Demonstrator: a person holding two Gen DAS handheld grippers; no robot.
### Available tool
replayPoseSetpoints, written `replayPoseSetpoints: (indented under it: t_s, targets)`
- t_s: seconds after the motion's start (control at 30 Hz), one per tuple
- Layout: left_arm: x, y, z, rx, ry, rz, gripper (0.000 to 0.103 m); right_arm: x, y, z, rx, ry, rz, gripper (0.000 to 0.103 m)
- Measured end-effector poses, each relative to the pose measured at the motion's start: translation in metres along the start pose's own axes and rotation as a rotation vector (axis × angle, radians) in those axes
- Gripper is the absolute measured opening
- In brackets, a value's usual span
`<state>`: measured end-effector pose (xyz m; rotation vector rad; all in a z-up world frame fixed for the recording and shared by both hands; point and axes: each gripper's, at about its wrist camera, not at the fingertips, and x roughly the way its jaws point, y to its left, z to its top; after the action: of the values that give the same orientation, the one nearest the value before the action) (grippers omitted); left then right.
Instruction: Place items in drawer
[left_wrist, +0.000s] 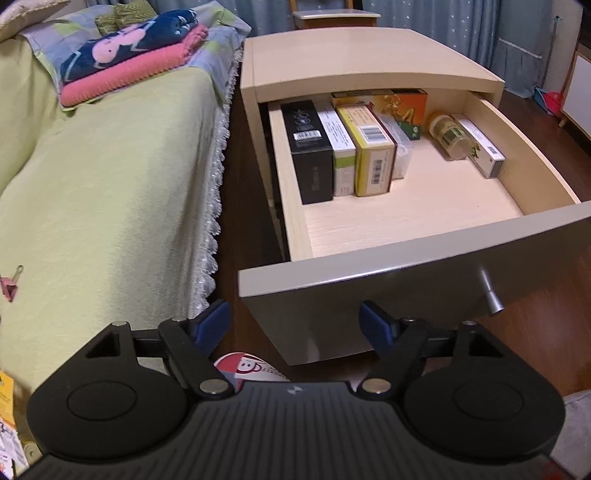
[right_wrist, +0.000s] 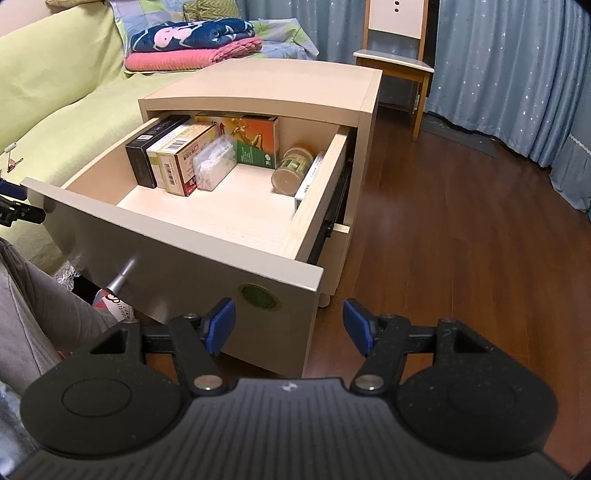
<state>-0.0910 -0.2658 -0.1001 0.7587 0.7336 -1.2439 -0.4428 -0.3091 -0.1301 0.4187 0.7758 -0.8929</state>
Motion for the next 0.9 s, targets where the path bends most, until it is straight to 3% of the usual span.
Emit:
replayPoseSetpoints:
  t_s: [0.13,0.9]
  targets:
    - [0.002,-0.002,0.000,0.008,-0.002,-0.015,0.074,0.006,0.001,0.003,-0.004,0.017,0.016,0.039]
    - [0.009,-0.001,0.005,0.025,-0.017,-0.037,0.071,0.019,0.004,0.015,-0.006,0.021,-0.015,0.039]
